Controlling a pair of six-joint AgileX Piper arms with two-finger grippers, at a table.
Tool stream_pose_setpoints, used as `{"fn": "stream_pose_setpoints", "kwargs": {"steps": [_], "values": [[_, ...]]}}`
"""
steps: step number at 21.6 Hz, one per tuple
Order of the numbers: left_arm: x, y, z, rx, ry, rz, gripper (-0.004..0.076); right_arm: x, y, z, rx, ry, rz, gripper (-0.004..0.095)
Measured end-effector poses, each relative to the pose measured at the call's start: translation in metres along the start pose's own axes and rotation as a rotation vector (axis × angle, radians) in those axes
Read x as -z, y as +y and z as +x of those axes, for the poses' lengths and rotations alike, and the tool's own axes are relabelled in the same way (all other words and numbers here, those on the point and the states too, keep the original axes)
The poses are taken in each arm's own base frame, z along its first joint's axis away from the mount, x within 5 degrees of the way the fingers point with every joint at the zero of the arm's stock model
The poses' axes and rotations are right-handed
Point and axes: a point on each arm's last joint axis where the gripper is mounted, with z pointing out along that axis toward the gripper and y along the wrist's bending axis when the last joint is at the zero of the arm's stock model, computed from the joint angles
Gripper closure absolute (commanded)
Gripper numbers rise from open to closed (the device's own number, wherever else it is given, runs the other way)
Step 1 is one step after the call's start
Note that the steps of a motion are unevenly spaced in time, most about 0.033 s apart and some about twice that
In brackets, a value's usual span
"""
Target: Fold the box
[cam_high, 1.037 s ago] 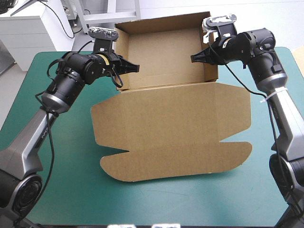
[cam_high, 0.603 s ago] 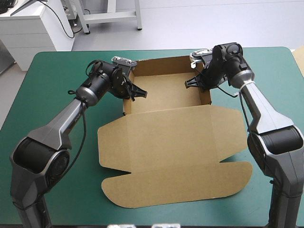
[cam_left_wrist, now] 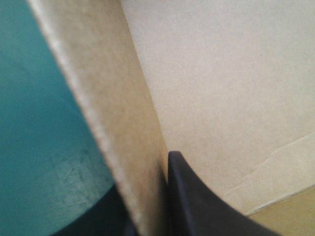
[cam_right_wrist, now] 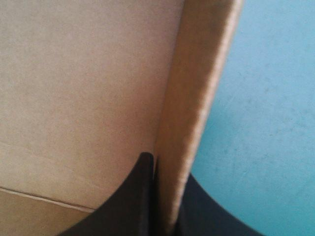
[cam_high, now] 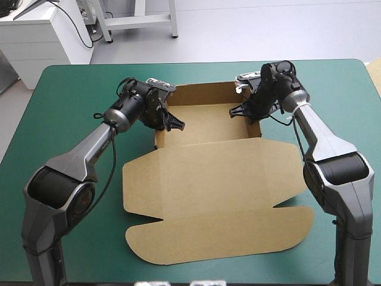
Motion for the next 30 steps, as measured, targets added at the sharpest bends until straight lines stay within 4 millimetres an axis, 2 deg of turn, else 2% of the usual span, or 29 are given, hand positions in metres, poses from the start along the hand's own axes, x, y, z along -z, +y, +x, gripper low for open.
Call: {"fn": "stream_pose_setpoints", "kwargs": {"steps": [1,2,3,4,5,7,10,12,15,17,19,23,26,27,28,29,30], "values": [[0.000,0.000,0.000,-0.013,-0.001,-0.002,0.0393,0.000,0.000,0.000,0.000,0.000,0.000,0.0805],[0.001,0.001,0.001,-0.045,0.023,-0.007,0.0335,0.000,0.000,-0.001,0.013,-0.008,-0.003,0.0738],[0.000,0.001,0.001,-0.058,0.036,-0.009,0.0211,0.000,0.001,-0.001,0.023,-0.011,-0.006,0.0563],[0.001,0.000,0.000,-0.083,0.058,-0.010,0.0169,-0.002,0.002,-0.001,0.042,-0.012,-0.021,0.0459],[0.003,0.000,-0.001,-0.089,0.065,-0.009,0.0138,-0.002,0.003,-0.002,0.047,-0.014,-0.031,0.0311],[0.016,0.000,-0.007,-0.092,0.056,-0.010,0.0137,-0.002,0.006,-0.002,0.056,-0.014,-0.053,0.0081],[0.047,0.002,-0.023,-0.085,-0.017,-0.016,0.0138,0.017,0.007,-0.002,0.093,-0.054,-0.039,0.0060],[0.067,0.002,-0.032,-0.080,-0.088,-0.014,0.0137,0.046,0.008,-0.003,0.108,-0.120,-0.016,0.0064],[0.106,0.004,-0.036,-0.072,-0.183,-0.014,0.0139,0.102,0.011,0.004,0.129,-0.237,0.018,0.0075],[0.125,0.006,-0.034,-0.069,-0.225,-0.014,0.0139,0.124,0.013,0.009,0.135,-0.280,0.023,0.0075],[0.155,0.007,-0.029,-0.065,-0.286,-0.016,0.0149,0.148,0.015,0.016,0.139,-0.327,0.027,0.0077],[0.201,0.011,-0.016,-0.062,-0.381,-0.020,0.0224,0.166,0.017,0.022,0.142,-0.365,0.030,0.0077],[0.233,0.013,-0.001,-0.061,-0.442,-0.023,0.0348,0.168,0.017,0.023,0.143,-0.370,0.032,0.0077],[0.248,0.014,0.008,-0.059,-0.466,-0.024,0.0410,0.168,0.017,0.023,0.143,-0.370,0.032,0.0077],[0.261,0.015,0.022,-0.059,-0.477,-0.024,0.0439,0.166,0.017,0.023,0.147,-0.366,0.032,0.0077],[0.267,0.016,0.029,-0.062,-0.482,-0.025,0.0490,0.166,0.017,0.022,0.148,-0.365,0.032,0.0077],[0.270,0.017,0.045,-0.064,-0.460,-0.028,0.0508,0.164,0.017,0.022,0.149,-0.360,0.032,0.0077]]}}
